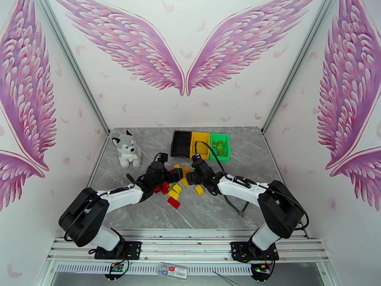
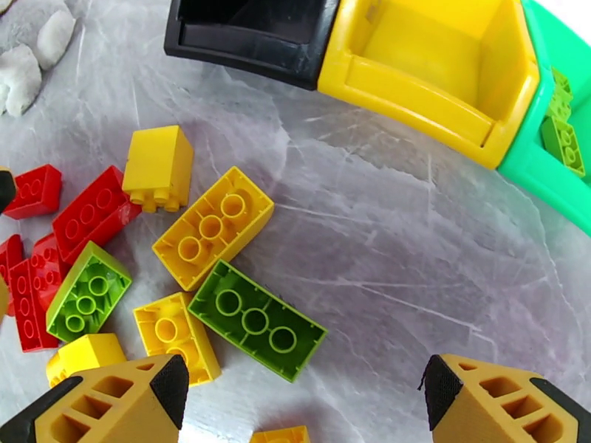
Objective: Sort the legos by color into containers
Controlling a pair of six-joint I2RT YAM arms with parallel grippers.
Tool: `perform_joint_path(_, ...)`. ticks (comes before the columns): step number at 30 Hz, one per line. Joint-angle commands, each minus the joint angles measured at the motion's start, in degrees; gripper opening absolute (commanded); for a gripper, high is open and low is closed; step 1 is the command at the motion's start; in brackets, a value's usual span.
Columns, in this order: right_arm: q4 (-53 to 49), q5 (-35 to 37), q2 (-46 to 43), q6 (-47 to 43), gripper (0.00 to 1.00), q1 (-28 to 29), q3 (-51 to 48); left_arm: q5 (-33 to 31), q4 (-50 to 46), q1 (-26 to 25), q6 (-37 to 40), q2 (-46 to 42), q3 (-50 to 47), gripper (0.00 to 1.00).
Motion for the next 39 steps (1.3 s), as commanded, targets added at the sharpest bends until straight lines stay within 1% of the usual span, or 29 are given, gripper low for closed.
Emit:
perform_joint_path(1, 0.93, 3.34, 3.16, -2.01, 0.89, 0.72, 0.12, 0.87, 1.65, 0.75, -0.93, -1.9, -1.21, 0.99)
perform_joint_path(7, 1.4, 2.5, 6.62, -3.57, 0.86, 1.11, 1.56, 1.05, 1.87, 1.02, -1.11, -1.91, -1.32, 0.99)
perform_joint_path(10, 0.39, 3.49, 7.83, -3.24, 0.84, 1.06, 2.36, 1.31, 2.0, 1.06, -1.2, -1.93, -1.41, 0.99)
perform_joint_path(13, 0.12, 4.7, 8.14, -2.46, 0.82, 1.01, 2.2, 1.56, 2.09, 1.08, -1.27, -1.77, -1.28, 0.99)
perform_joint_path(17, 0.55, 4.45, 8.22, -2.38, 0.82, 1.02, 1.93, 1.99, 2.17, 1.11, -1.38, -1.6, -1.26, 0.99)
perform_joint_path(22, -0.89, 4.37, 11.83, -2.78, 0.82, 0.63, 5.4, 2.28, 2.18, 1.06, -1.5, -1.42, -1.27, 0.99)
perform_joint_path(25, -1.59, 4.12, 14.43, -2.58, 0.8, 0.07, 7.71, 2.45, 2.18, 1.06, -1.38, -1.51, -1.26, 0.99)
perform_joint_path(29, -1.41, 1.88, 16.17, -2.34, 0.77, -0.98, 9.88, 2.62, 2.18, 1.08, -1.48, -1.42, -1.13, 0.99)
perform_joint_path(32, -1.97, 0.56, 17.19, -2.16, 0.73, -1.89, 11.68, 2.71, 2.18, 1.06, -1.41, -1.29, -1.06, 0.99)
perform_joint_path(34, -2.6, -0.27, 17.77, -1.97, 0.69, -2.48, 12.68, 2.72, 2.09, 1.1, -1.35, -1.32, -1.03, 0.99)
perform_joint_path(39, -2.6, -1.18, 16.61, -1.51, 0.53, -3.02, 11.81, 3.06, 2.13, 1.11, -1.14, -1.33, -0.98, 0.99)
